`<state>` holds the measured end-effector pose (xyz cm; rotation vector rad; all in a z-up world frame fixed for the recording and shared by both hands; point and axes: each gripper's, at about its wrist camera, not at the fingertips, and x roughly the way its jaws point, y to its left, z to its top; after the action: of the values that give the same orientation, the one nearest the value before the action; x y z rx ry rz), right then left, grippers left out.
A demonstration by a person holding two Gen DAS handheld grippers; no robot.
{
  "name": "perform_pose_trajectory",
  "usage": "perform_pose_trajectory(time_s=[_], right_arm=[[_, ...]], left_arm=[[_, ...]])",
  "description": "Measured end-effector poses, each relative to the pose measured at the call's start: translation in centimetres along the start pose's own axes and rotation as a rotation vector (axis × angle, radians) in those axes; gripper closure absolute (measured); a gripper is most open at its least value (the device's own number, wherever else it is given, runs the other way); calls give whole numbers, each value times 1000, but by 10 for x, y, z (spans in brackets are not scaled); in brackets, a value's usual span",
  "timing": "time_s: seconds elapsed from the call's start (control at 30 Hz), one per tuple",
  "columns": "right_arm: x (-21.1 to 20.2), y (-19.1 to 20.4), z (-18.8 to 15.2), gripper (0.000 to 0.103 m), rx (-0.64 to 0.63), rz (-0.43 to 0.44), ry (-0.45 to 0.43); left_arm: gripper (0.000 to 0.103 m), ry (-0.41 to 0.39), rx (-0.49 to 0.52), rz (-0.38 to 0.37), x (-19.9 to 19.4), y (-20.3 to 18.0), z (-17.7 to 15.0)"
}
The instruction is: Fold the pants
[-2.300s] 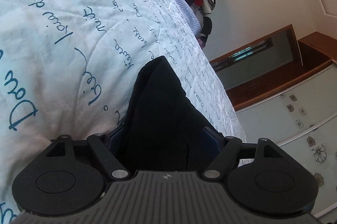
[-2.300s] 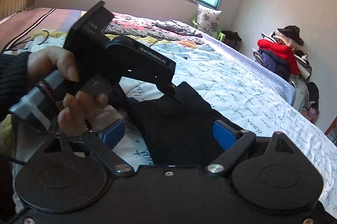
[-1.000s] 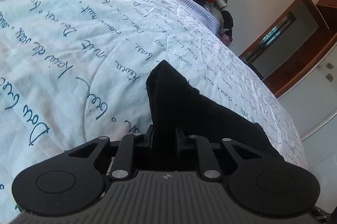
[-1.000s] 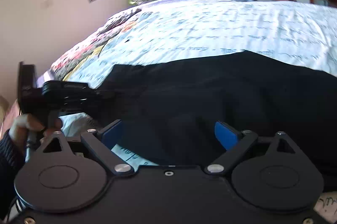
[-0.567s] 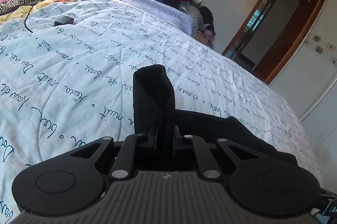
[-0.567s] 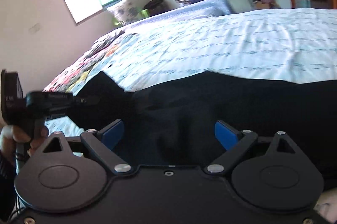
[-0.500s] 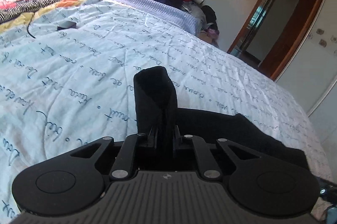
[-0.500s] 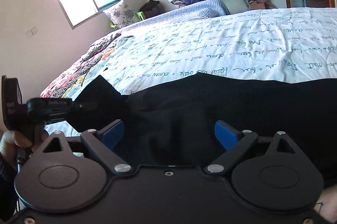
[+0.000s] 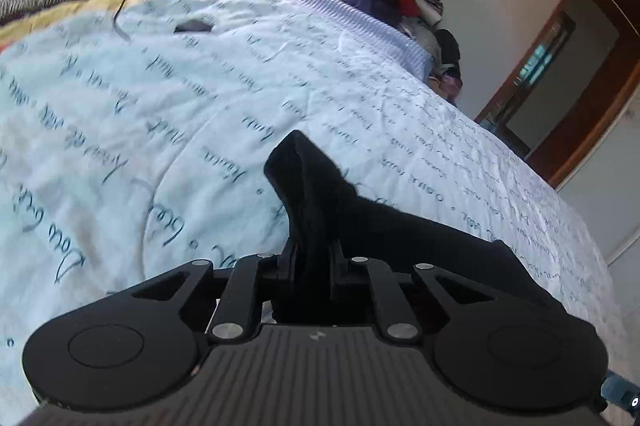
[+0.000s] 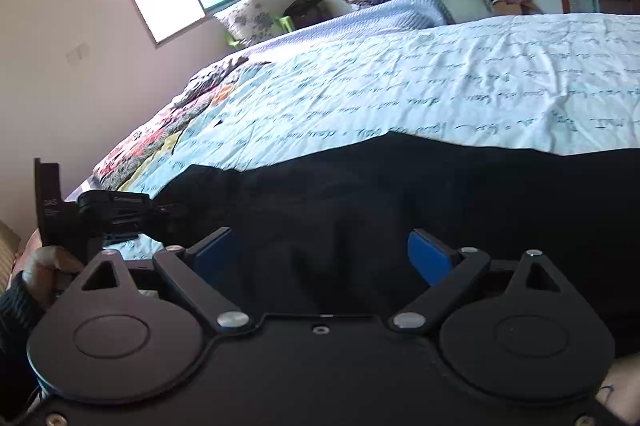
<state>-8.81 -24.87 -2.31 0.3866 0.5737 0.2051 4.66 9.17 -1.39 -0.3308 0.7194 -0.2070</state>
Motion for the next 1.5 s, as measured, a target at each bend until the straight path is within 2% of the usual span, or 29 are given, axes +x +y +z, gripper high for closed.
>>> perform_pose_trajectory(time_s=[0.13,0.3,0.4,0.53,0.6,0.67,0.8,0.9,1.03,1.1,1.13,1.17,1.2,1.23,1.37,1.5], right_arm=[[-13,-20,3,8,38,-40,-30],[-32,-50,11,8,94,-78,-79],[-46,-68,16,8,136,-96,-118],[-68,-96,23,8,175,-147,-176],[-80,-115,26,10,217,-215,-209],[-93,-139,29,7,274,-251,-233],[-115,-167,35,7,366,-247,-289],[-120,-176,33,7,394,-245,-308],[-116,-180,27,7,429,-218,-289],[-114,-180,28,7,430,-208,-286],[-114,-179,28,7,430,-200,-288],[-114,-179,29,7,430,-193,-289],[-115,-179,30,7,429,-188,-289],[-116,-178,31,7,426,-183,-295],[-121,-180,34,7,423,-169,-314],[-117,-186,33,7,498,-83,-303]], left_arm=[[90,-56,127,-81,-13,-59,2],[91,-49,265,-196,-4,-142,-19],[91,-17,312,-305,8,-198,-36],[91,37,399,-443,27,-274,-79],[89,97,407,-486,47,-301,-105],[90,180,405,-491,75,-320,-125],[90,221,444,-485,92,-335,-156],[90,199,497,-478,93,-341,-163],[89,148,593,-475,89,-345,-175],[78,110,679,-501,78,-353,-191],[67,86,734,-514,71,-358,-199],[50,72,786,-531,67,-363,-207],[42,61,814,-541,63,-366,-213],[37,42,811,-551,57,-366,-214],[33,-39,760,-641,34,-353,-202],[24,-92,677,-610,20,-317,-171]])
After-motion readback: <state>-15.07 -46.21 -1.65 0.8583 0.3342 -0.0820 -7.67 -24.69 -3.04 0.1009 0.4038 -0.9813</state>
